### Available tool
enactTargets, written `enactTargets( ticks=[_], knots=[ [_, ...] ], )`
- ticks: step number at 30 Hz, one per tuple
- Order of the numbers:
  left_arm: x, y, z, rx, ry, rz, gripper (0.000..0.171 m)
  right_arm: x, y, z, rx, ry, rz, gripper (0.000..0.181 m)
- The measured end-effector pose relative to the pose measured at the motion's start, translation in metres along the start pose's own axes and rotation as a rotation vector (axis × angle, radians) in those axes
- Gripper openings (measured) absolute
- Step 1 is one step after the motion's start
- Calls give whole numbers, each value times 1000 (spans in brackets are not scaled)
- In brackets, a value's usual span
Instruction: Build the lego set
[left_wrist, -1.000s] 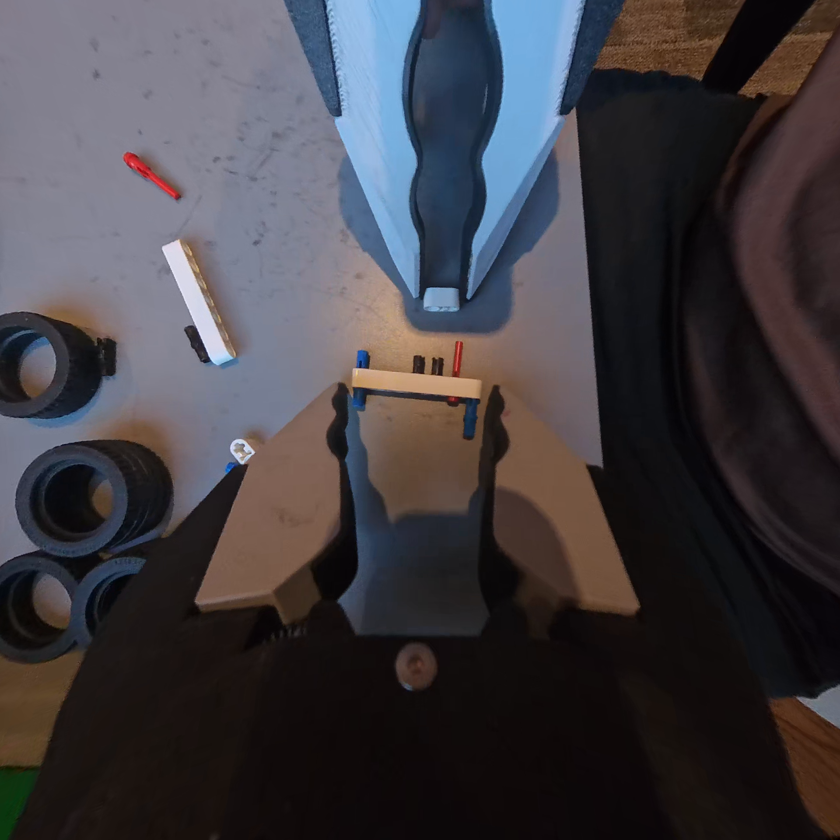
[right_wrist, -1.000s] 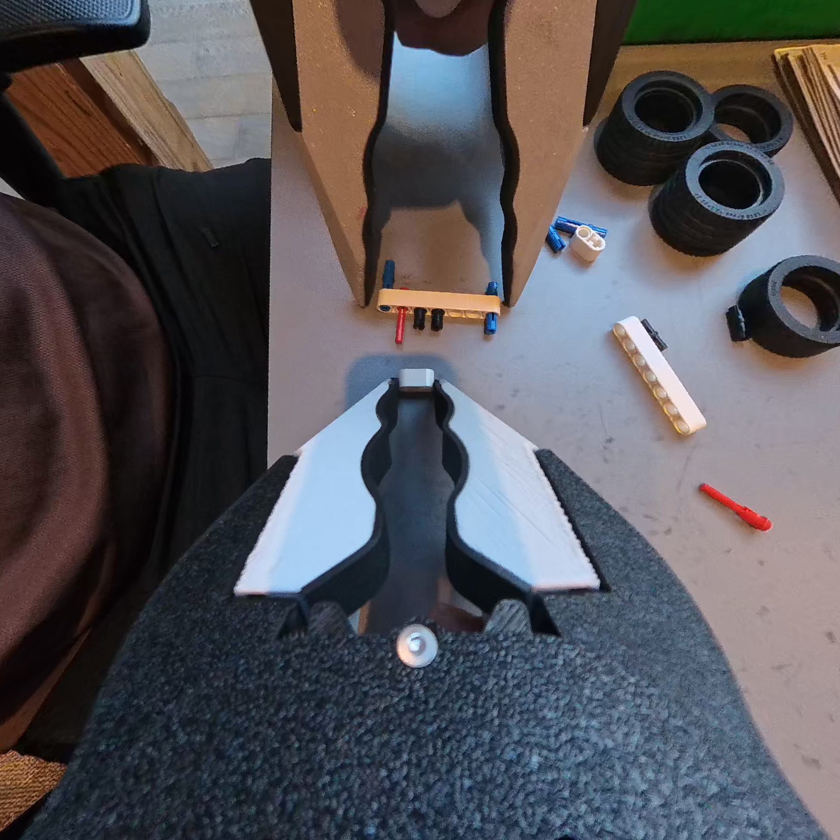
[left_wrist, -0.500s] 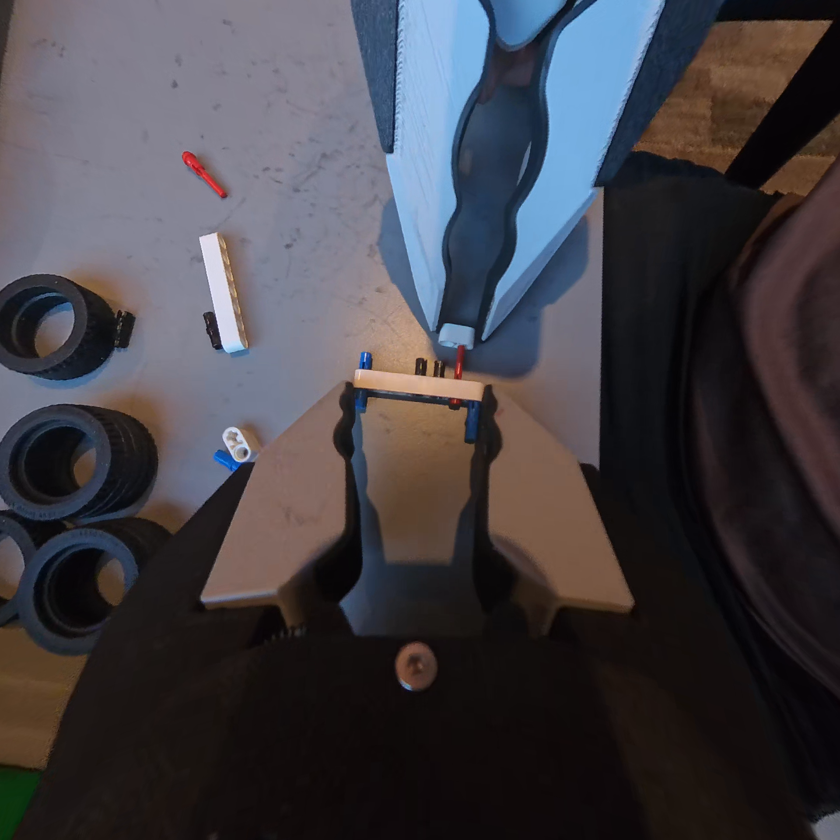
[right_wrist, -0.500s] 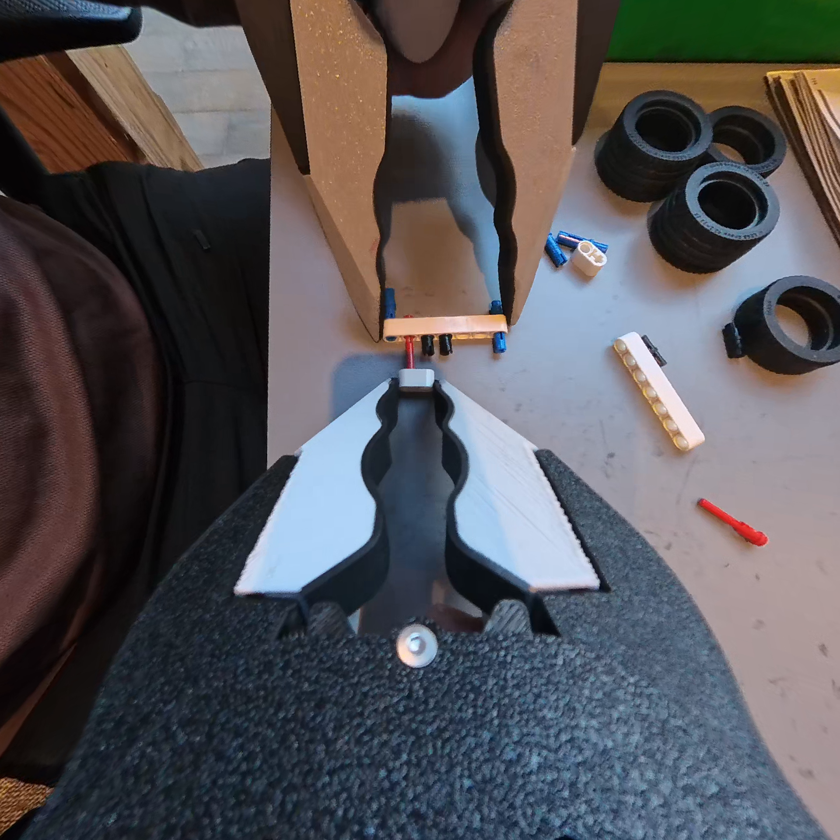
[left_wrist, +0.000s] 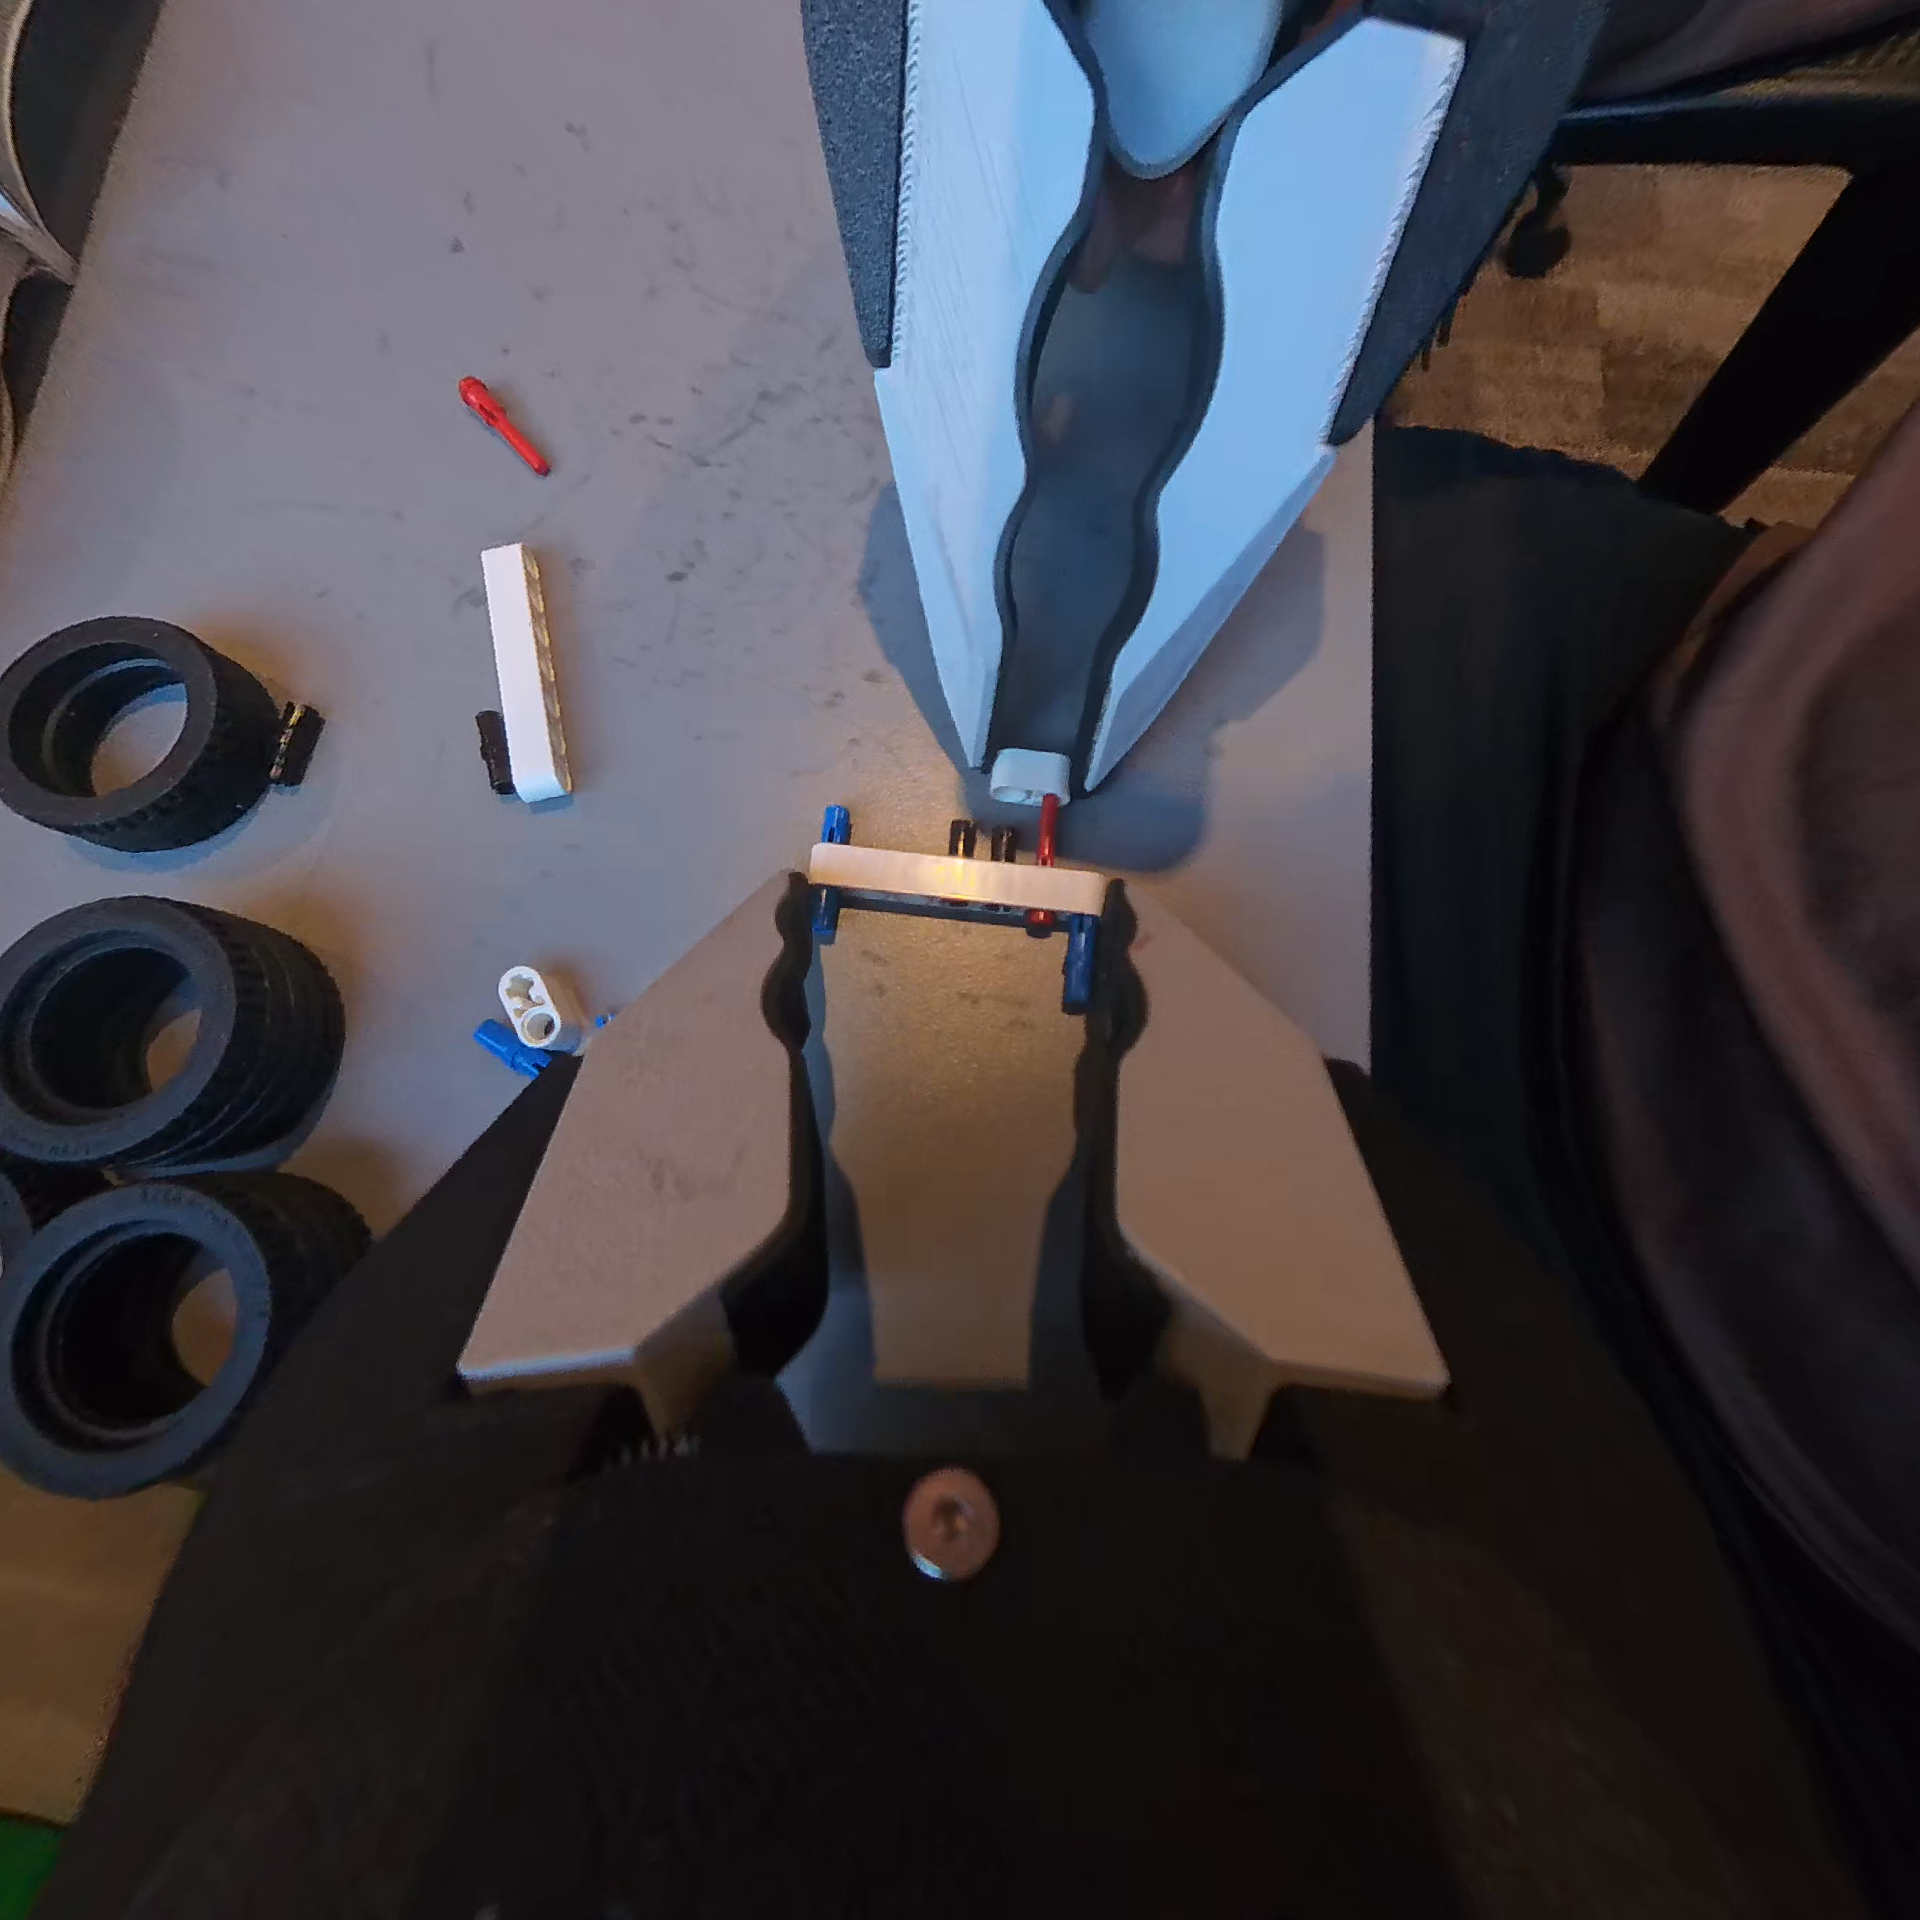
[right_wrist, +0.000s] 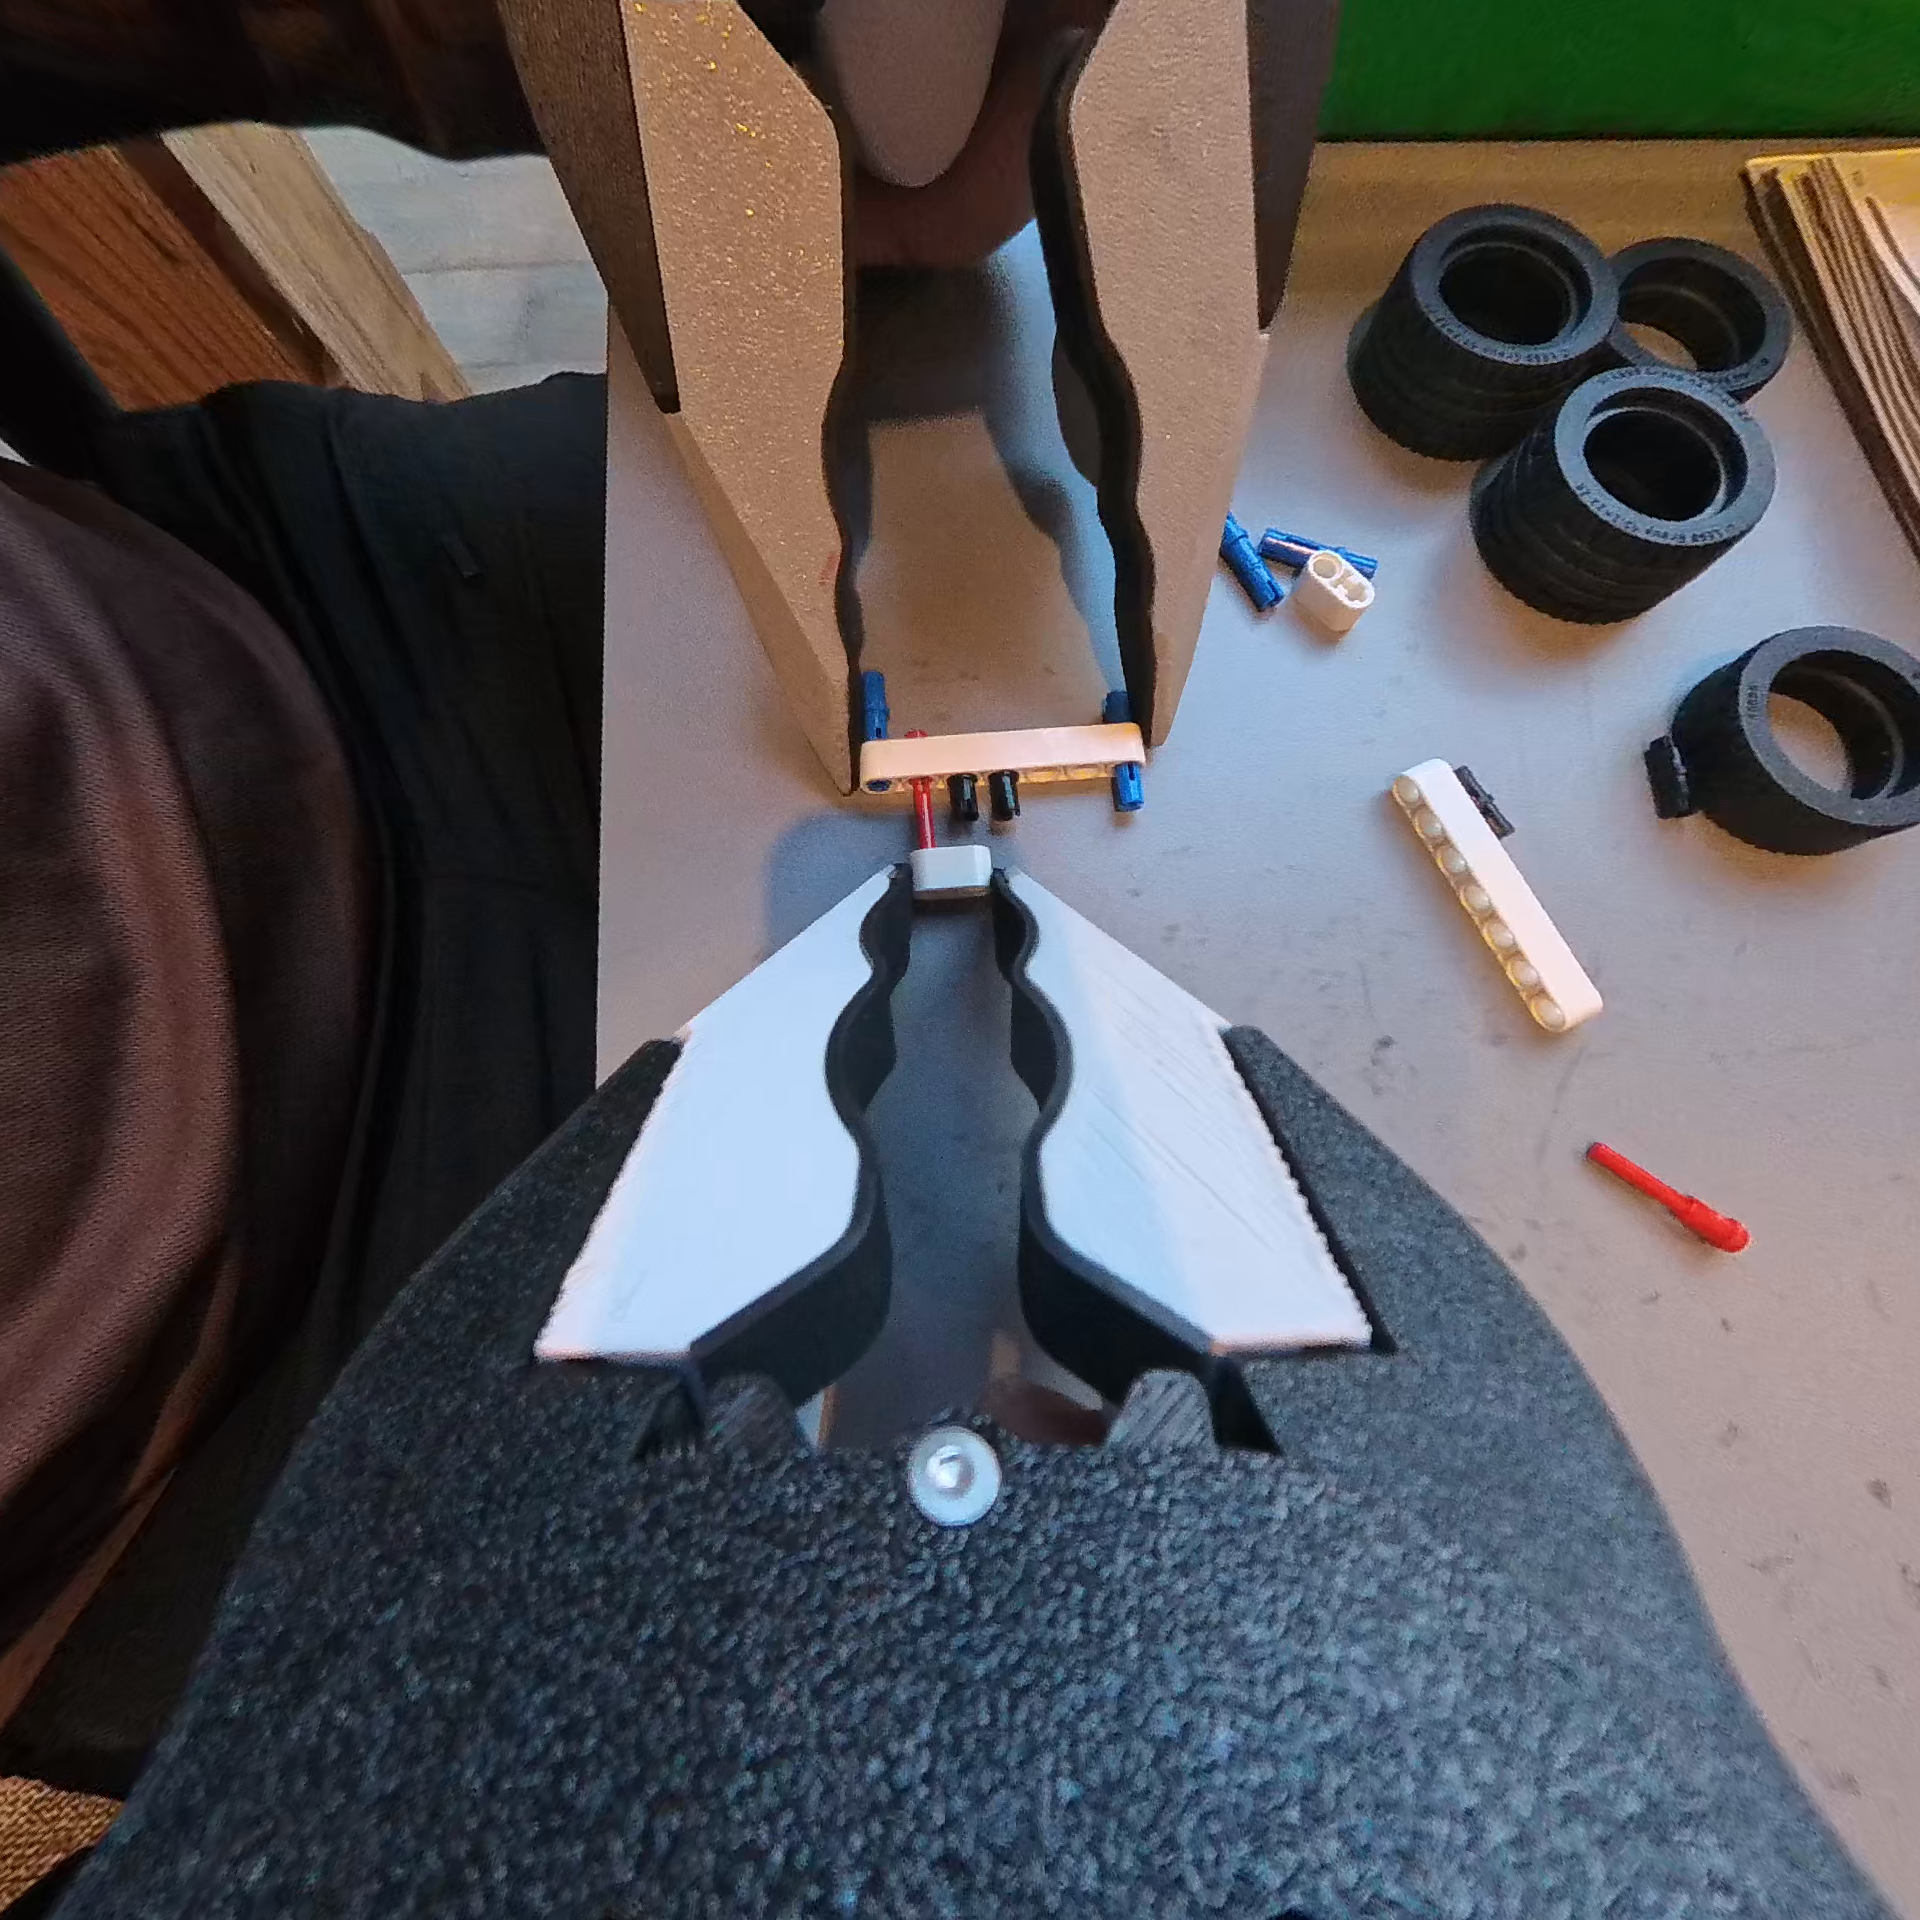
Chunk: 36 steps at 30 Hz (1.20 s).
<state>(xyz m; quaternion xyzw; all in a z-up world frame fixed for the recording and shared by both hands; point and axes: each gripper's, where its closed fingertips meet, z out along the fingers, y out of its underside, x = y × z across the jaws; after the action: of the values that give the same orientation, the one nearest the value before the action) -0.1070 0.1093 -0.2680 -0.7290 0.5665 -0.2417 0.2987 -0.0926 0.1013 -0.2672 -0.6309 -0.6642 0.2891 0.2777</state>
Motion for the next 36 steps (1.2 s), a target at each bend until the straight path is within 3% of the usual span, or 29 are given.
enactTargets(
  ticks=[25, 30, 36],
  knots=[
    [-3, -3, 3, 13, -35, -29, 54, 4, -2, 2, 0, 6, -6, 15],
    [-3, -5, 5, 13, -54, -49, 54, 8, 3, -4, 0, 16, 8, 23],
    [-3, -5, 5, 16, -52, -49, 54, 6, 8, -10, 6, -10, -13, 15]
  ],
)
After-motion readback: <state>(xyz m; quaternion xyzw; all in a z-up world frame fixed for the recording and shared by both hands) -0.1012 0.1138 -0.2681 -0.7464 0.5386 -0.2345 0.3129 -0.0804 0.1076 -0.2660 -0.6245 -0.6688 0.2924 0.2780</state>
